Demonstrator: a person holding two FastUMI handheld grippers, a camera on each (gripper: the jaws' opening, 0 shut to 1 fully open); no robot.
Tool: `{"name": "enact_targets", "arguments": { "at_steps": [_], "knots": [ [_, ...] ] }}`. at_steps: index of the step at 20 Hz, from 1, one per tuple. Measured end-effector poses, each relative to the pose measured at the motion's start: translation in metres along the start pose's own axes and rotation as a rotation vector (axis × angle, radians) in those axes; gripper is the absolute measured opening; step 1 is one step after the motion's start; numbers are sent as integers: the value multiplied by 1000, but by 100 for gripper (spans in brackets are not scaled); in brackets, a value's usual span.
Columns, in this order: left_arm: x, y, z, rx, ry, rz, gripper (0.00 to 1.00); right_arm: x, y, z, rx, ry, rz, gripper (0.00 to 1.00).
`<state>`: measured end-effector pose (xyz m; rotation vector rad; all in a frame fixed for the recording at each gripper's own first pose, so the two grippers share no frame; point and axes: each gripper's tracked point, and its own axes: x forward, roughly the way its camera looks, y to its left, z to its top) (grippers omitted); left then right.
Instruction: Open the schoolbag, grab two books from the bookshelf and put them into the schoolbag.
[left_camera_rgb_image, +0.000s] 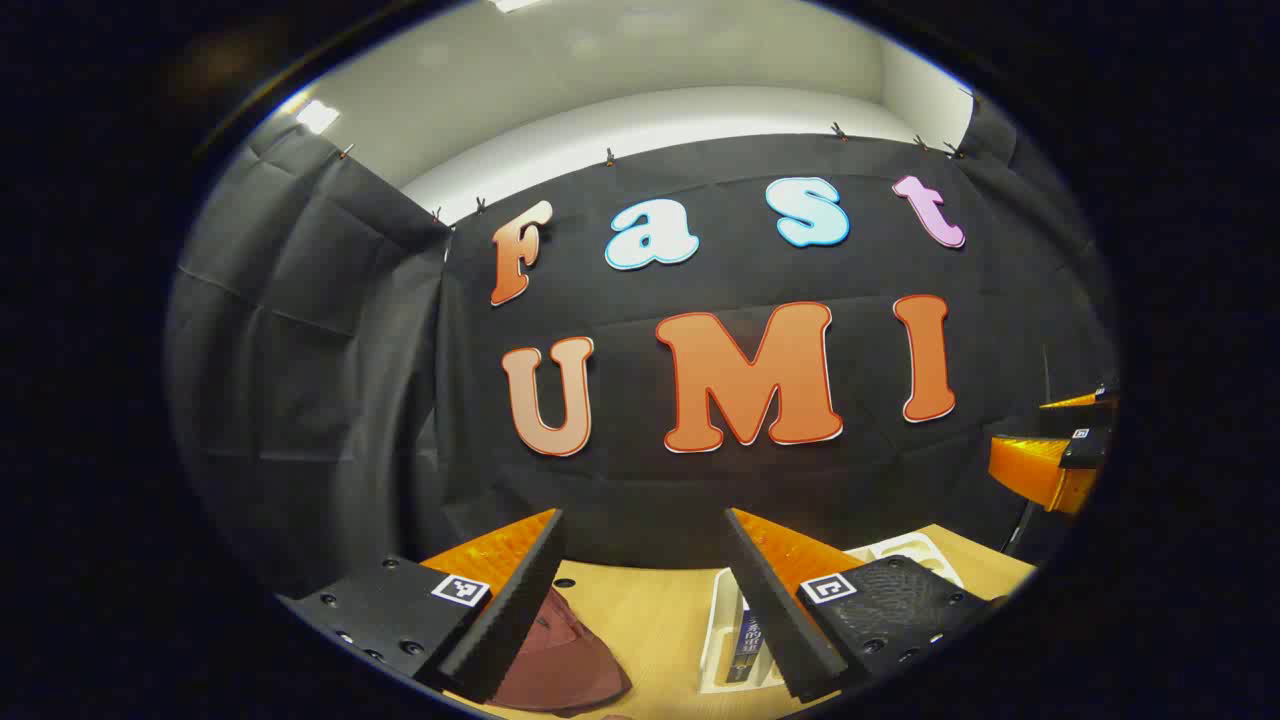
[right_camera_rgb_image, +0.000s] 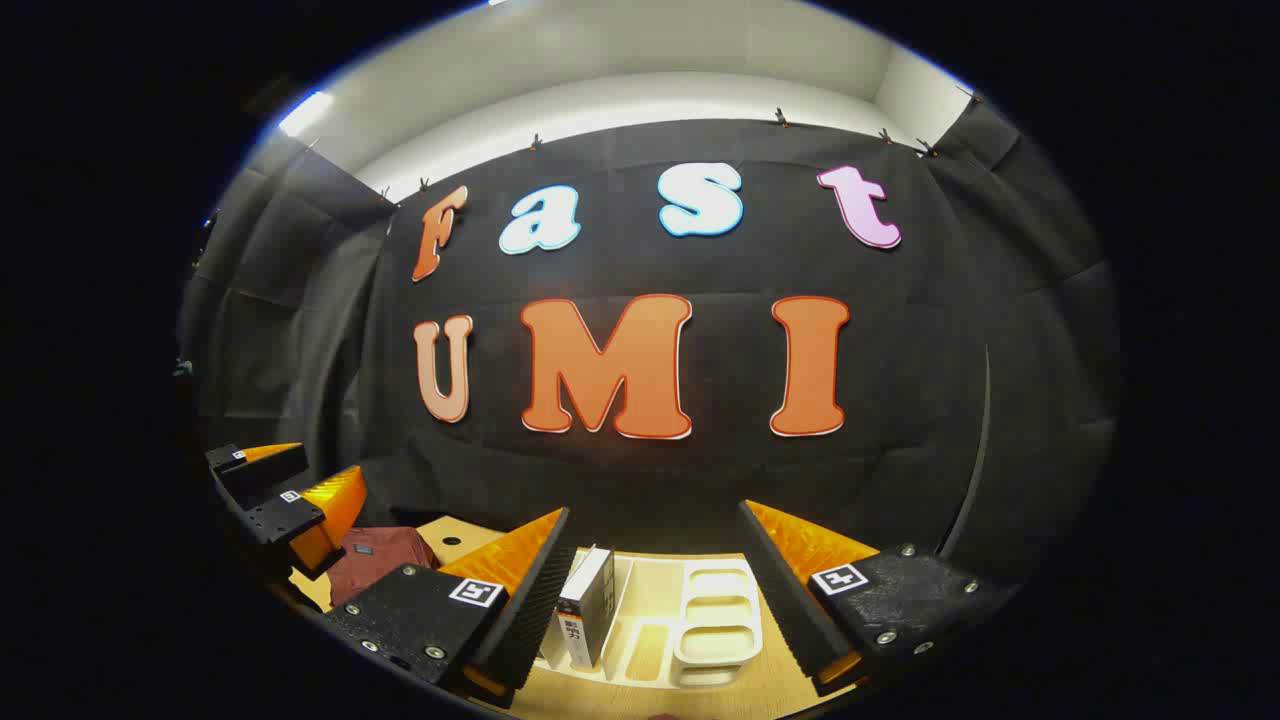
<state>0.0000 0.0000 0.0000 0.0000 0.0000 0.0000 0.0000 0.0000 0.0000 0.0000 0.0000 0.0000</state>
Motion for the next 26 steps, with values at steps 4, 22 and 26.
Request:
{"name": "enact_targets", "arguments": {
  "at_steps": [4,22,26],
  "knots": [
    [34,5,9,6,-41,-44,99,12,5,3,14,-11,-74,96],
    [67,14,-15,-5,11,-132,97,24,32,-12,18,44,-146,96],
    [65,21,-17,1,12,-128,100,29,35,-15,6,51,-131,96]
  ]
}}
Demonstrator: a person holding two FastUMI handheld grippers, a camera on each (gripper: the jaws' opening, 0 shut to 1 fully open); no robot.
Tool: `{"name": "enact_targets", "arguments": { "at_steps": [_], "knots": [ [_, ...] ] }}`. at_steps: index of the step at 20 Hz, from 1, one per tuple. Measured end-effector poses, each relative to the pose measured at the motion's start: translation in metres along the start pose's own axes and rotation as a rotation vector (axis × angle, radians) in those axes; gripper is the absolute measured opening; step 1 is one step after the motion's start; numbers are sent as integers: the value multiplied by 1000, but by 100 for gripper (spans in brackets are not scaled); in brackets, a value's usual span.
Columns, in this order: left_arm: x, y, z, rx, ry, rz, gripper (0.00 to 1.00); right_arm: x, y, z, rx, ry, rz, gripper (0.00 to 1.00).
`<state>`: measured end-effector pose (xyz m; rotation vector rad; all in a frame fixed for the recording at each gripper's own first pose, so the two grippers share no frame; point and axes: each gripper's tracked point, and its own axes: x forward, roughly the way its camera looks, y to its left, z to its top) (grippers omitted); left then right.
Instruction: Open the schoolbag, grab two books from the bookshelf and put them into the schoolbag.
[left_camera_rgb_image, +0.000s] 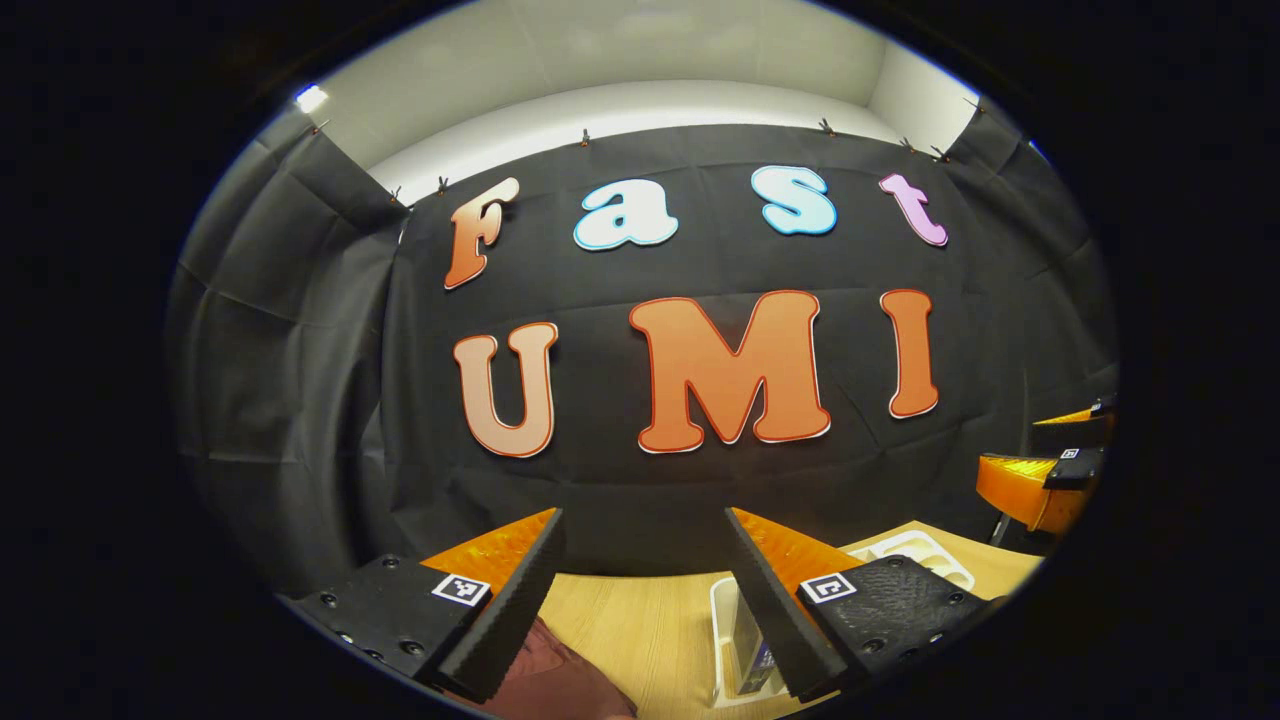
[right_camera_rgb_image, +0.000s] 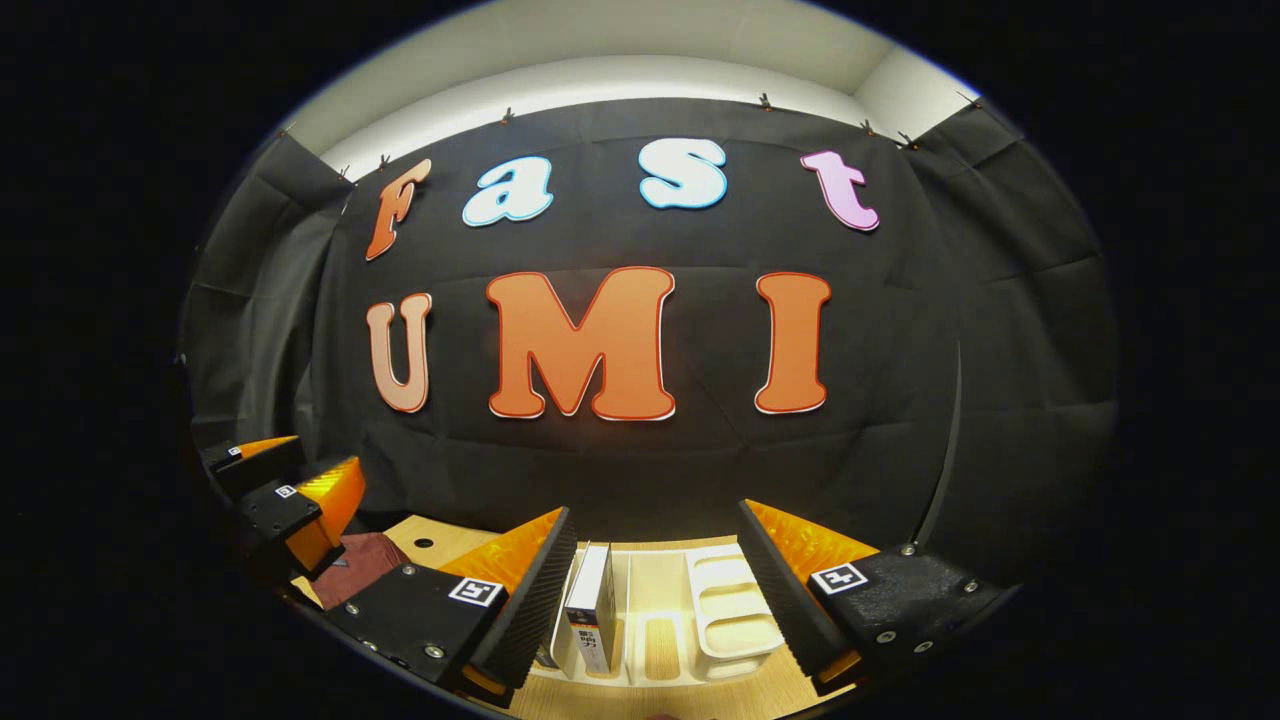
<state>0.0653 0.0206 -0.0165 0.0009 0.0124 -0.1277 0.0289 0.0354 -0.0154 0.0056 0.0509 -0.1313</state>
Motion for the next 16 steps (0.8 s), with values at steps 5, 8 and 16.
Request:
{"name": "enact_targets", "arguments": {
  "at_steps": [5,8,16],
  "knots": [
    [-2,8,-1,5,-1,17,96,2,6,2,-4,-8,11,96],
    [-3,11,0,8,-1,22,96,1,11,0,-12,-7,15,96],
    [-5,10,-23,51,59,4,100,1,17,-7,-5,13,23,96]
  ]
}}
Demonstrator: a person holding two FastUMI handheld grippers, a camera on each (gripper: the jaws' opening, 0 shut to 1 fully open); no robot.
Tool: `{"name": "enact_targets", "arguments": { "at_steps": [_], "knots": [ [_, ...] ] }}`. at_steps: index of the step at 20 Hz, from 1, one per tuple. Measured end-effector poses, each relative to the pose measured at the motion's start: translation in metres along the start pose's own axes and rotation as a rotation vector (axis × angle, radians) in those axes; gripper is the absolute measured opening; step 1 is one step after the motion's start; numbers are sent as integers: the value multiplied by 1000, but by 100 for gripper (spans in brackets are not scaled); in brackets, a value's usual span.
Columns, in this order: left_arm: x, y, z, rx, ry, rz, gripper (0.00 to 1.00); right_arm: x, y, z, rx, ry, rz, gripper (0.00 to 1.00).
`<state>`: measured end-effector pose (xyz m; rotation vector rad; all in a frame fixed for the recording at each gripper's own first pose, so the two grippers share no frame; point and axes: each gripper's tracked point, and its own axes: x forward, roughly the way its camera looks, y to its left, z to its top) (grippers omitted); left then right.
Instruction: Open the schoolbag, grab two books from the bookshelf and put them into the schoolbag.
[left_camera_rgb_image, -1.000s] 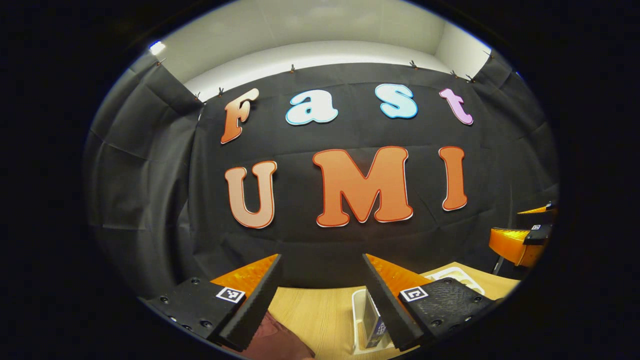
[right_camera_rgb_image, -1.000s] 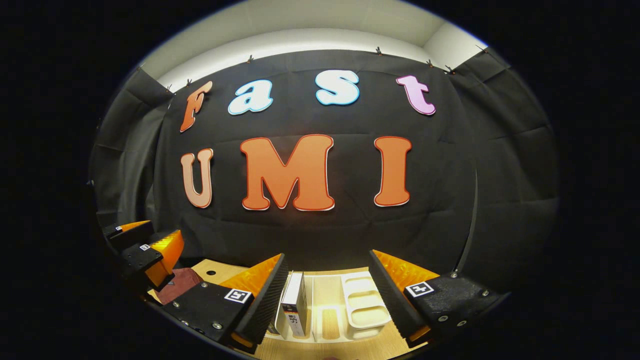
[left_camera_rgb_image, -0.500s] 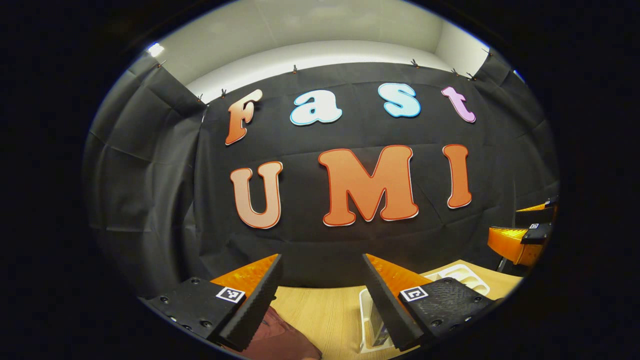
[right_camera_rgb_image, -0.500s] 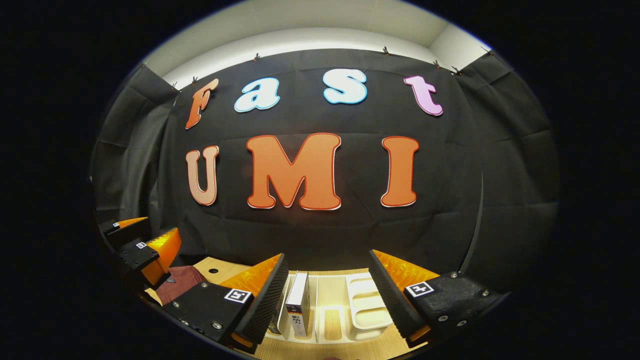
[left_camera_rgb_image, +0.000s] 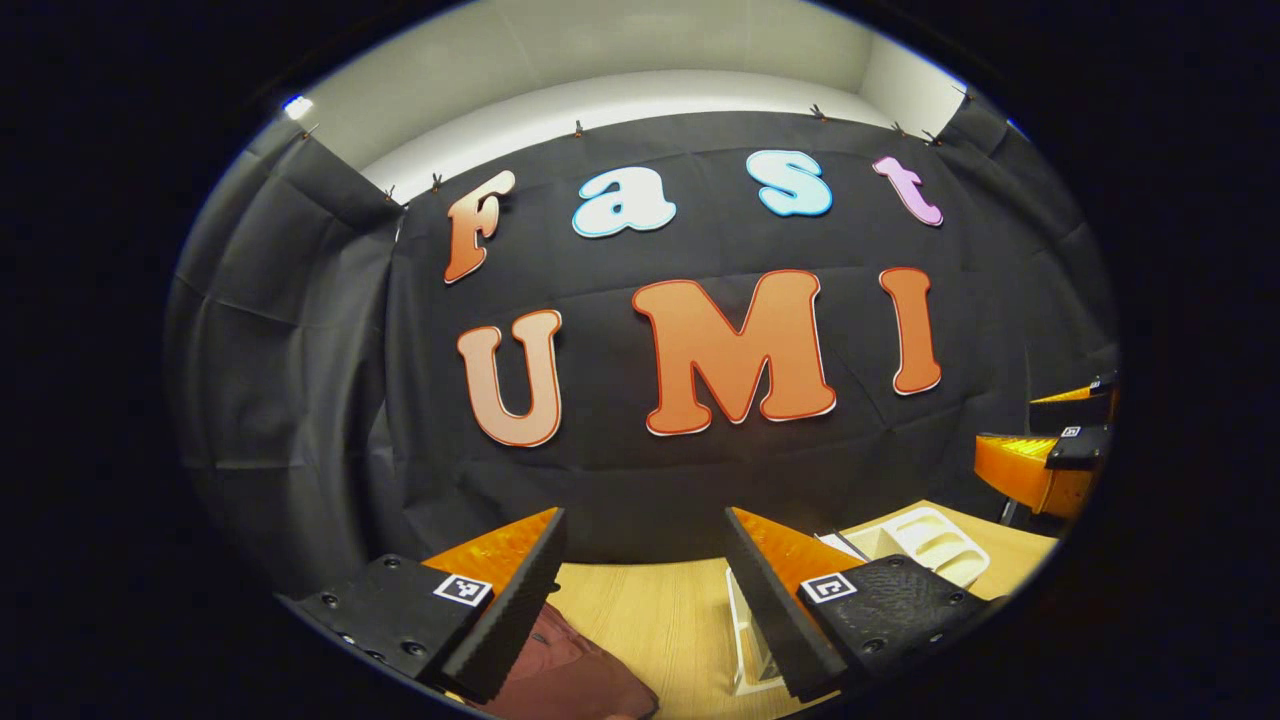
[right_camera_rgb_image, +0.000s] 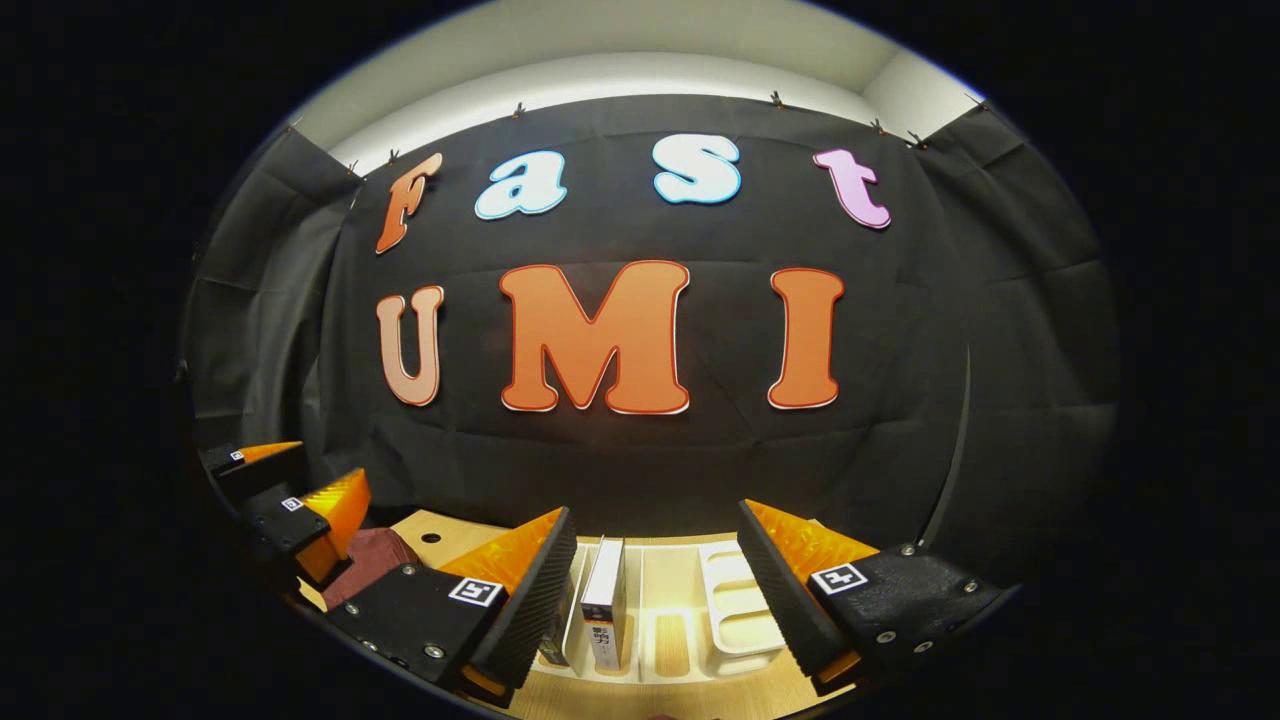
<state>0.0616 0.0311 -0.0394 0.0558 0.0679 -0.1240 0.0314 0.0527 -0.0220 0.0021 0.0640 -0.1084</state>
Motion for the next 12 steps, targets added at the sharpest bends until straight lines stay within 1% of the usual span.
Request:
{"name": "enact_targets", "arguments": {
  "at_steps": [1,2,4,5,6,7,9,12],
  "knots": [
    [-1,1,-4,6,8,2,100,1,1,-2,-2,4,2,96],
    [-1,4,-7,17,16,4,96,1,2,-2,-4,5,5,96],
    [1,8,-20,40,45,14,96,1,4,-4,-6,10,10,96],
    [1,7,-30,49,67,12,100,2,5,-5,-6,13,12,96],
    [1,7,-38,65,83,7,100,3,6,-7,-4,19,13,96],
    [1,9,-49,90,97,4,96,3,6,-9,-3,22,13,96],
    [0,11,-74,153,136,4,96,3,6,-13,0,33,9,96],
    [-2,13,-118,232,216,-21,96,5,7,-21,0,54,2,96]
  ]
}}
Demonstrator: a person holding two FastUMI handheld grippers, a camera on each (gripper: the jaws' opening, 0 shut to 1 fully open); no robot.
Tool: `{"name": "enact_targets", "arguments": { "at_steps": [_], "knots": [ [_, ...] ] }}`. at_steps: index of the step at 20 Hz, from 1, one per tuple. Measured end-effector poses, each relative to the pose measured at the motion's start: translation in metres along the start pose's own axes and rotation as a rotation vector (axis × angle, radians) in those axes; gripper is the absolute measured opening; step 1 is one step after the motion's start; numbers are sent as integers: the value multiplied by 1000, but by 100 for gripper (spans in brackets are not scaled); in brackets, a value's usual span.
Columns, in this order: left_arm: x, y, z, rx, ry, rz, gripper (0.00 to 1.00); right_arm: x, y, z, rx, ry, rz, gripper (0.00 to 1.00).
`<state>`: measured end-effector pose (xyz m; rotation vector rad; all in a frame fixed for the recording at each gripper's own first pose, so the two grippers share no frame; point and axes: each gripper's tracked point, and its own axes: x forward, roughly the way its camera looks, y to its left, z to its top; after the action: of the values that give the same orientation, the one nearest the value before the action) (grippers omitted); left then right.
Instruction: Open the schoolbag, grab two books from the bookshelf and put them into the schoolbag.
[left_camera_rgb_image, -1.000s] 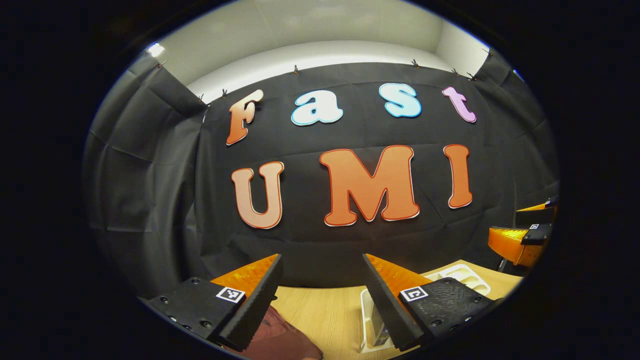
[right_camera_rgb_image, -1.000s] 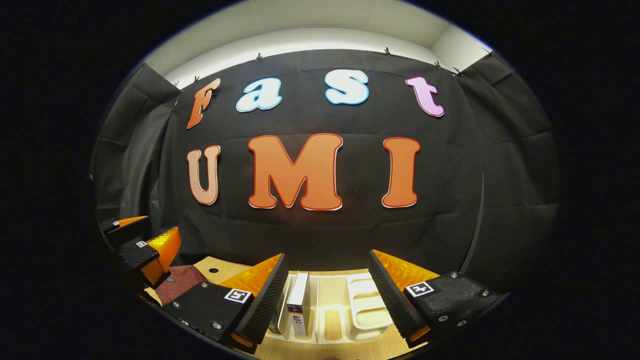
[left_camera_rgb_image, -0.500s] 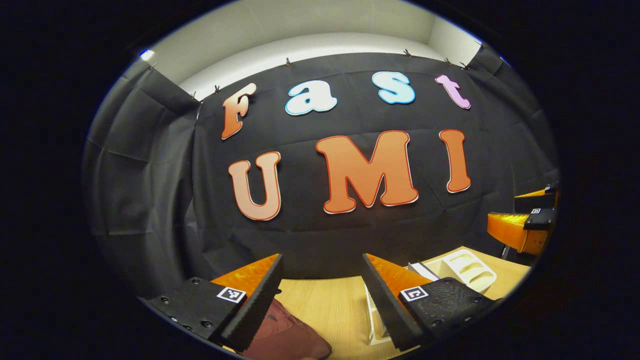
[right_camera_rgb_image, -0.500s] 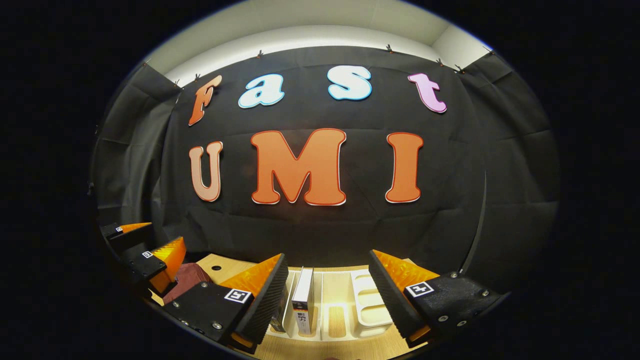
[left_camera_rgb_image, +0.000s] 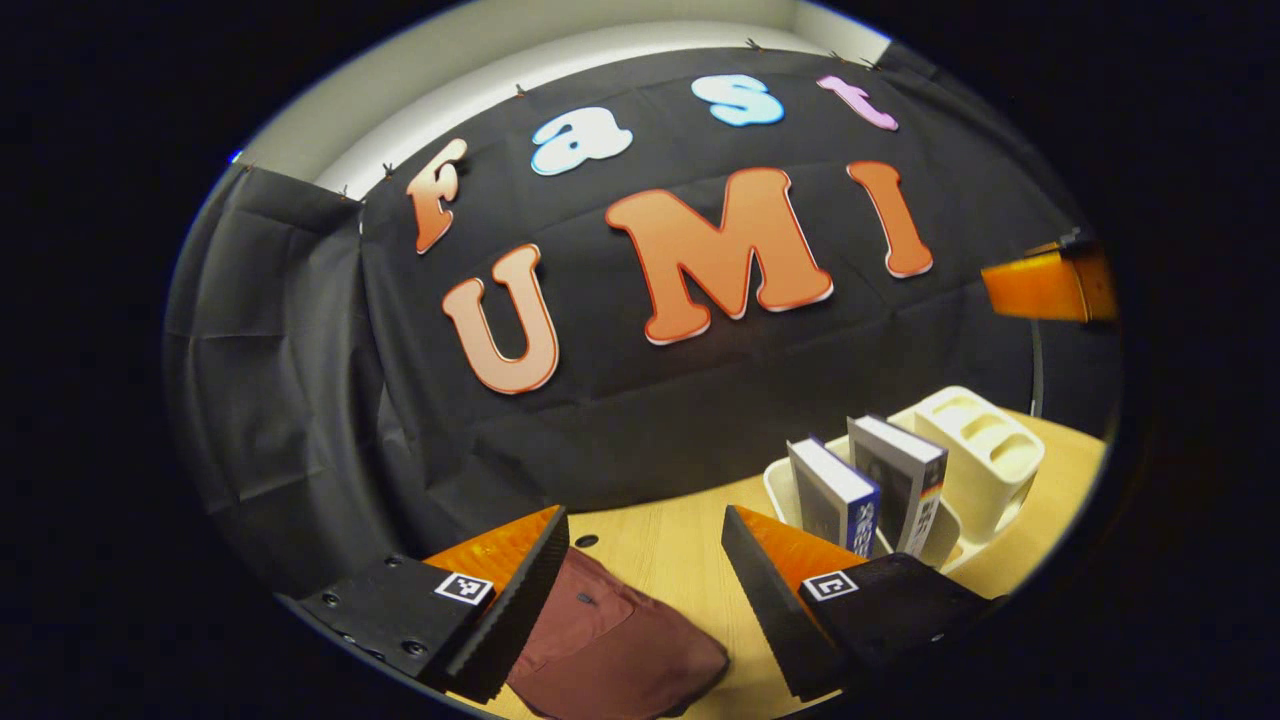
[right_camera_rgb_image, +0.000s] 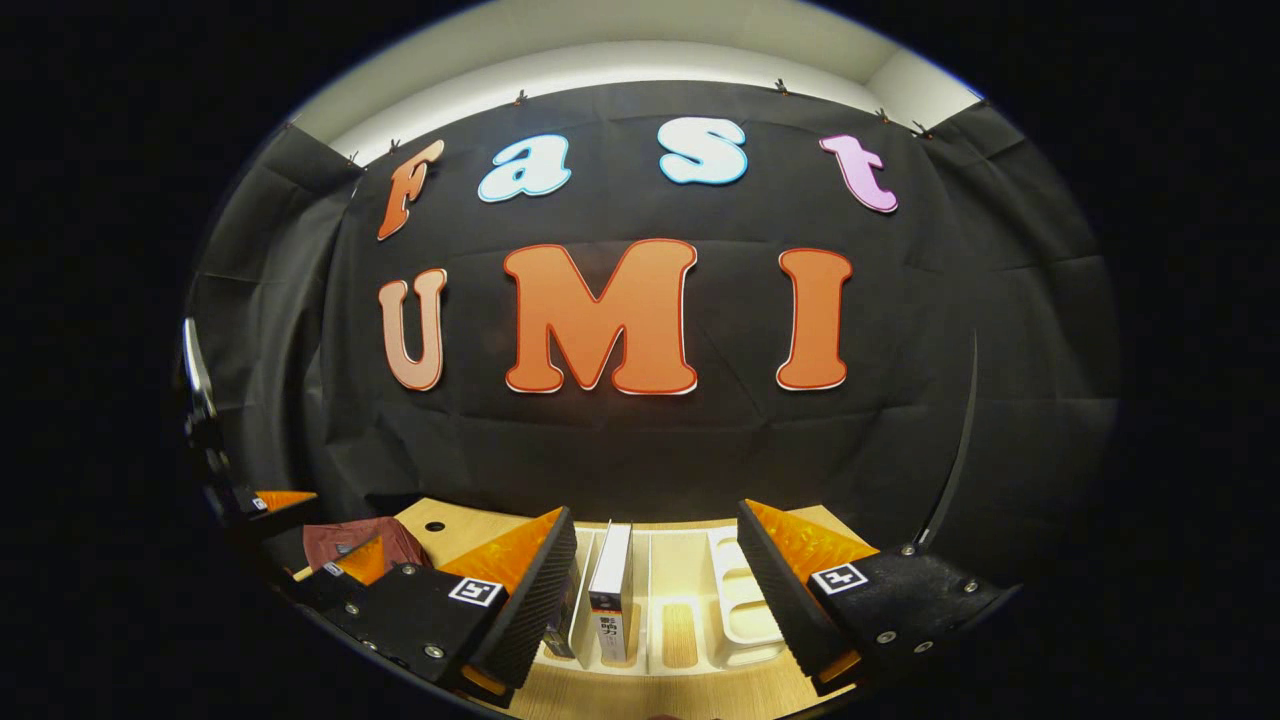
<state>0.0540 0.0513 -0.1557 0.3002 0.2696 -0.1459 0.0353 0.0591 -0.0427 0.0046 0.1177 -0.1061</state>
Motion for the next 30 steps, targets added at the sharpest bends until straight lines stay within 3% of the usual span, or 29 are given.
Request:
{"name": "enact_targets", "arguments": {
  "at_steps": [7,17,26,30],
  "knots": [
    [6,-20,-107,228,200,-63,96,-1,-4,-24,-3,60,-31,96],
    [-23,-35,-249,428,499,-142,98,1,-1,-44,-18,118,-44,96],
    [-30,-36,-282,593,507,-114,98,4,-2,-49,-20,125,-48,96],
    [-29,-20,-263,603,456,-40,97,1,-3,-51,-25,129,-51,96]
  ]
}}
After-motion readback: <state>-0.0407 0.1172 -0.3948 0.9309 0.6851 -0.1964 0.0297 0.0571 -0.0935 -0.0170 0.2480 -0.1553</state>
